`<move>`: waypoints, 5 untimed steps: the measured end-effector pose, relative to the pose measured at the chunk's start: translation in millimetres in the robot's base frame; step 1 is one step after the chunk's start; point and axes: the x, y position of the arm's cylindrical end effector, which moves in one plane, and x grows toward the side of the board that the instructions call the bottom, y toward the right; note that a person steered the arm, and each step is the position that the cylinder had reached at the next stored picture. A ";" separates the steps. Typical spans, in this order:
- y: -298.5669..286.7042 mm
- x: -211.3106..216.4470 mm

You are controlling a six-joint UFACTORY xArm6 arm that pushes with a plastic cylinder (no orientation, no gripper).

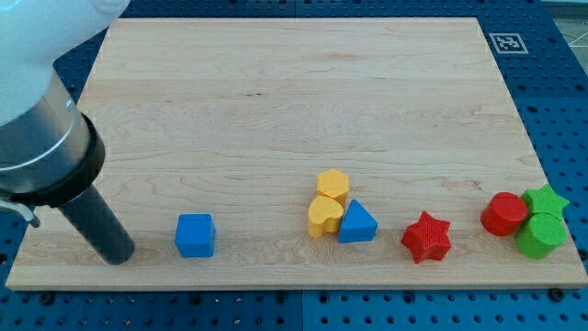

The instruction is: Push the blue cube to the yellow heart

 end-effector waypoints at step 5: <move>71.2 -19.4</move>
